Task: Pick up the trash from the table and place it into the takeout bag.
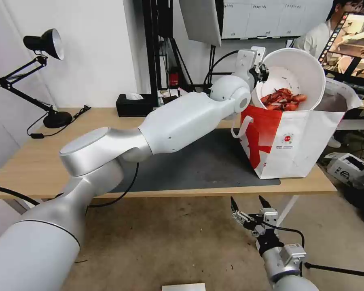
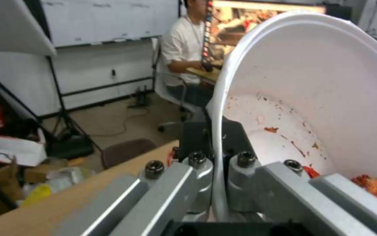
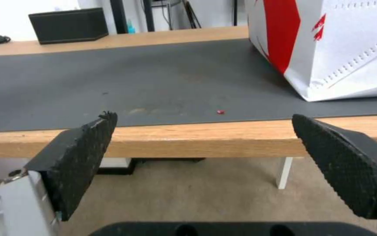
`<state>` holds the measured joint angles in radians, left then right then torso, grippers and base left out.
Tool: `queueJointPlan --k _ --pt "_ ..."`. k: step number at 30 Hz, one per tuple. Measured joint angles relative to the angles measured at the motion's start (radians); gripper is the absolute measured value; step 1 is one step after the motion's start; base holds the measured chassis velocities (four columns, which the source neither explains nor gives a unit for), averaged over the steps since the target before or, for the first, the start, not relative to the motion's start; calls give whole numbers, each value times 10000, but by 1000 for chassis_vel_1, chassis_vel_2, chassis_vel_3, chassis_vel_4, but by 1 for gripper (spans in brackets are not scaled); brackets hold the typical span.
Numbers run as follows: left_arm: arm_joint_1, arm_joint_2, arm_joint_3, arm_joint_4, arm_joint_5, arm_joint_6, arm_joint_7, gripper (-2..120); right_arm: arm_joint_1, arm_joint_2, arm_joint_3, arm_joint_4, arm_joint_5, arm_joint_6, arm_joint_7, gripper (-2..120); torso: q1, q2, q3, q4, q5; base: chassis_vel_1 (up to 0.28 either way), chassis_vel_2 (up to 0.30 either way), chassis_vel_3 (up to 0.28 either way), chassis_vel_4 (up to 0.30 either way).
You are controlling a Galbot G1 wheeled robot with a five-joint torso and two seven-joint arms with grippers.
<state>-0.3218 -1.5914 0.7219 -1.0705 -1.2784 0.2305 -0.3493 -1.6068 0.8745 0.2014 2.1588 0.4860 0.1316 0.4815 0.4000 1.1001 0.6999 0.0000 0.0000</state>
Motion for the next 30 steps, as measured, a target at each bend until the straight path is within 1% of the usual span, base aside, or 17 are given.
queueJointPlan --k 2,4,12,18,19,20,22,23,26,27,28,29,30 --pt "17 -13 126 -42 -103 133 188 0 -1 0 0 0 0 0 0 100 0 0 1 -1 0 0 0 0 0" --pt "38 -15 185 -46 -124 157 244 0 0 0 0 0 0 0 0 100 0 0 1 -1 1 0 0 0 0" --pt "340 -10 226 20 -117 186 320 0 0 0 0 0 0 0 0 100 0 0 0 0 0 0 0 0 0" --pt "434 -8 212 53 -142 221 488 1 0 0 0 0 0 0 0 100 0 0 0 0 0 0 0 0 0" --pt "439 -9 212 49 -169 243 528 7 0 0 0 0 0 0 0 100 0 0 0 0 0 0 0 0 0" --pt "441 -9 212 38 -201 270 558 11 0 0 0 0 0 0 0 100 0 0 0 0 0 0 0 0 0" --pt "452 -9 218 -59 -372 379 631 21 0 0 0 0 0 0 0 100 0 0 1 1 0 0 0 0 0" --pt "452 -9 218 -59 -372 379 631 21 0 0 0 0 0 0 0 100 0 0 1 1 0 0 0 0 0" --pt "472 -13 230 -216 -604 469 651 35 0 0 0 0 0 0 0 100 0 0 0 0 0 0 0 0 0" --pt "472 -13 230 -216 -604 469 651 35 0 0 0 0 0 0 0 100 0 0 0 0 0 0 0 0 0" --pt "486 -14 241 -246 -645 480 651 40 -1 0 0 0 0 0 0 100 0 0 0 -1 0 0 0 0 0" --pt "500 -14 249 -266 -669 489 651 43 -1 0 0 0 0 0 0 100 0 0 0 0 0 0 0 0 0" --pt "510 -13 255 -289 -691 506 646 51 0 0 0 0 0 0 0 100 0 0 1 0 0 0 0 0 0"
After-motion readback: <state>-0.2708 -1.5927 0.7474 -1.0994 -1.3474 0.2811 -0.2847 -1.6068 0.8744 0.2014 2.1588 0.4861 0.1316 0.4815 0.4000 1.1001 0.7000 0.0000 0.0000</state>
